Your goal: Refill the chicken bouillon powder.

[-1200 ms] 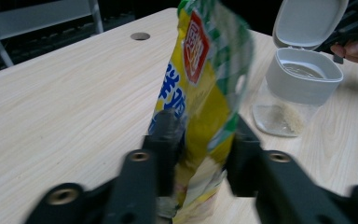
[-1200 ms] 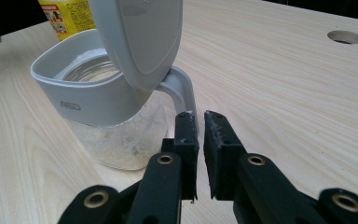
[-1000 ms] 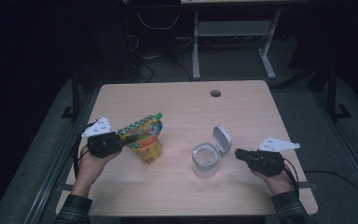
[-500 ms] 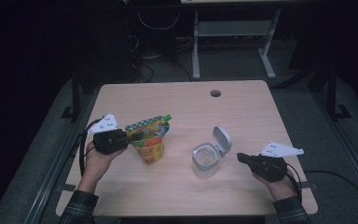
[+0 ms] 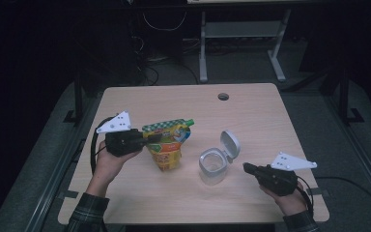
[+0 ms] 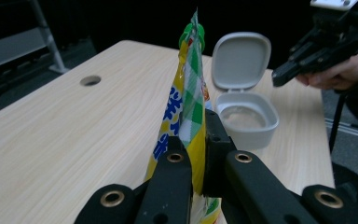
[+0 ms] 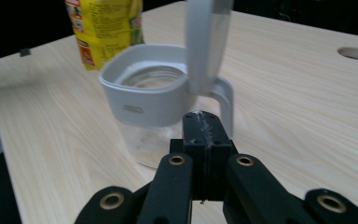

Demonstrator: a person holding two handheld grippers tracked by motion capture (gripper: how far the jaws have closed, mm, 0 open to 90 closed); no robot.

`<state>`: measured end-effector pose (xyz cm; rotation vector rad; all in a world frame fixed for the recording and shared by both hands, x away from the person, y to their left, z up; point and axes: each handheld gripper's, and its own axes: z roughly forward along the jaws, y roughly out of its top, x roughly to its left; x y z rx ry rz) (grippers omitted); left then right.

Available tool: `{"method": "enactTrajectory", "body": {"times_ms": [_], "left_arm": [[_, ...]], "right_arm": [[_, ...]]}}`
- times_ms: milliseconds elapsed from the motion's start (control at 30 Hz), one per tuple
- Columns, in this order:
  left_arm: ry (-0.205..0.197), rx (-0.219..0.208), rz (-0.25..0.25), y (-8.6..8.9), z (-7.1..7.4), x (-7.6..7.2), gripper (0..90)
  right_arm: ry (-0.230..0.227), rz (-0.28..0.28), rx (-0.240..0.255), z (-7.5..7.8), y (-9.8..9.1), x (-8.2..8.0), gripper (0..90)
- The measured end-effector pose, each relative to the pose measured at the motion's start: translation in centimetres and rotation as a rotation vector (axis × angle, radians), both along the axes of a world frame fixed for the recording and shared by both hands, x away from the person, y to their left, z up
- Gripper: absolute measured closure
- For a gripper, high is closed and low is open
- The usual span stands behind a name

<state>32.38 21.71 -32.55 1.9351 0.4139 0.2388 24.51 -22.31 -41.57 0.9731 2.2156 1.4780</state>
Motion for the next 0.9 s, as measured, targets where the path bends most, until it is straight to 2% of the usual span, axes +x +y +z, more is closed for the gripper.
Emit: {"method": "enactTrajectory", "body": {"times_ms": [267,500,533,600,633,900], "left_arm": [[0.01,-0.029,-0.035,-1.1,1.1,0.2,90.0],[0.006,-0.052,-0.062,-2.0,2.1,-0.1,90.0],[0.006,-0.052,-0.062,-2.0,2.1,-0.1,90.0],[0.002,-0.058,-0.068,-2.2,2.4,-0.3,90.0],[0.003,-0.059,-0.071,-2.3,2.5,-0.4,90.0],[0.008,-0.067,-0.088,-2.6,3.1,-0.6,90.0]], "right_arm": [[-0.013,0.048,0.038,0.7,1.2,-0.4,90.0],[-0.017,0.089,0.024,1.1,3.8,-0.1,90.0],[-0.027,0.091,0.017,1.3,4.6,0.1,90.0],[-0.029,0.092,0.017,1.4,5.1,0.2,90.0],[-0.036,0.091,0.014,1.7,6.1,0.6,90.0],[-0.038,0.072,-0.012,1.3,8.6,1.8,90.0]]}}
